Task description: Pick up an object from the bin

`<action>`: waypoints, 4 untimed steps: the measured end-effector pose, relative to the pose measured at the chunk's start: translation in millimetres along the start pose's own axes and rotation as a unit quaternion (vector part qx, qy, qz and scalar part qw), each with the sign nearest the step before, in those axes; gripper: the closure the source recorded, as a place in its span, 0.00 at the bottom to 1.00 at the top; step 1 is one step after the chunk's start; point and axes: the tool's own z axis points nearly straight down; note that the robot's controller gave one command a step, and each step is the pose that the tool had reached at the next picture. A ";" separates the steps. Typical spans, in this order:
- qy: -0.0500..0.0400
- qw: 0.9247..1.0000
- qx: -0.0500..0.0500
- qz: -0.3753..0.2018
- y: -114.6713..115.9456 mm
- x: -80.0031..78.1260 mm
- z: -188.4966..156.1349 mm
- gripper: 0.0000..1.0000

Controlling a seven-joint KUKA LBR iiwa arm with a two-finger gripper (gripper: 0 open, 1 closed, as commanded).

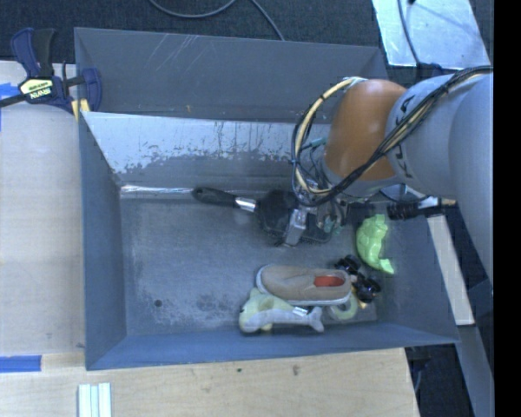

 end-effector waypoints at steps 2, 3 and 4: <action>-0.001 1.000 0.000 0.003 -2.3 -6.3 -22.2 1.00; -0.001 1.000 0.000 0.003 -2.3 -6.3 -22.2 1.00; 0.001 1.000 0.000 0.010 -13.7 -6.1 -52.7 1.00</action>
Offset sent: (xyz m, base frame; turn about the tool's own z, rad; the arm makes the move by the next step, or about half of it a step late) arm 0.0049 -0.0037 0.0232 0.0093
